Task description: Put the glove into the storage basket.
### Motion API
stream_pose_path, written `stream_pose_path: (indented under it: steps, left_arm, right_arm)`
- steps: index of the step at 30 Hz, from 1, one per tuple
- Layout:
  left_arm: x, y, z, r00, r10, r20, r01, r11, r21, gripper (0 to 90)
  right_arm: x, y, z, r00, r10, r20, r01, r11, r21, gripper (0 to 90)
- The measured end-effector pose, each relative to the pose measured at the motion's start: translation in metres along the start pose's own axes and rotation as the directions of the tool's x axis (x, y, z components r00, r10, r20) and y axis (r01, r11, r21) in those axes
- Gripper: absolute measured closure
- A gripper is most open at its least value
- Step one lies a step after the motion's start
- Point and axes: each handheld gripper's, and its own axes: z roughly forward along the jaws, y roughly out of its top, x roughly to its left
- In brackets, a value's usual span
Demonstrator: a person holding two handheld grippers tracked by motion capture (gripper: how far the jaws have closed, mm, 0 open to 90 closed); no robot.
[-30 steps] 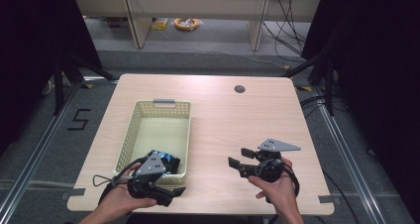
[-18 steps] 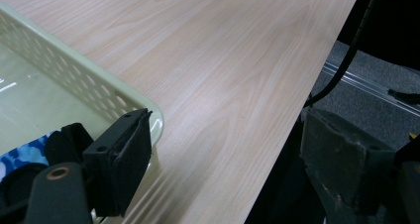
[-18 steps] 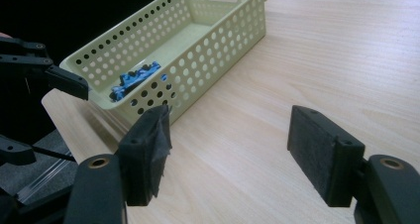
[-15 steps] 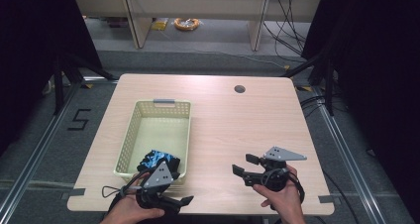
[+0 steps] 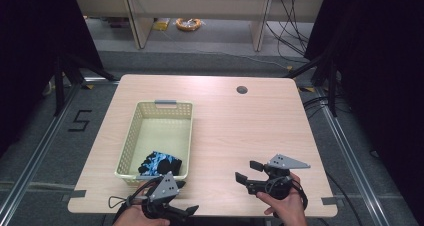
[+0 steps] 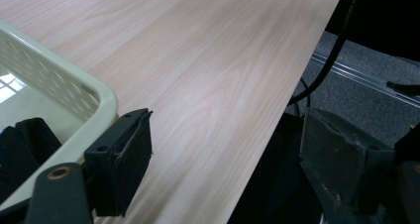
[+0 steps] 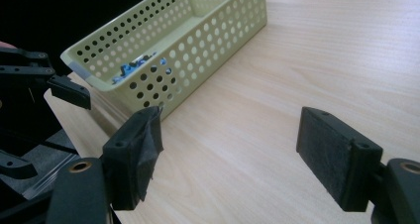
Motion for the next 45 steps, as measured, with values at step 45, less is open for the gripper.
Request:
stream_pose_path:
  steps: [45]
  left_arm:
    - [-0.015,-0.053,0.016,0.9989,0.046,-0.013,-0.044,0.9938,0.102,16.6]
  right_arm:
    - [0.017,-0.050,-0.001,0.9922,-0.124,-0.007,0.124,0.981,0.152,21.7]
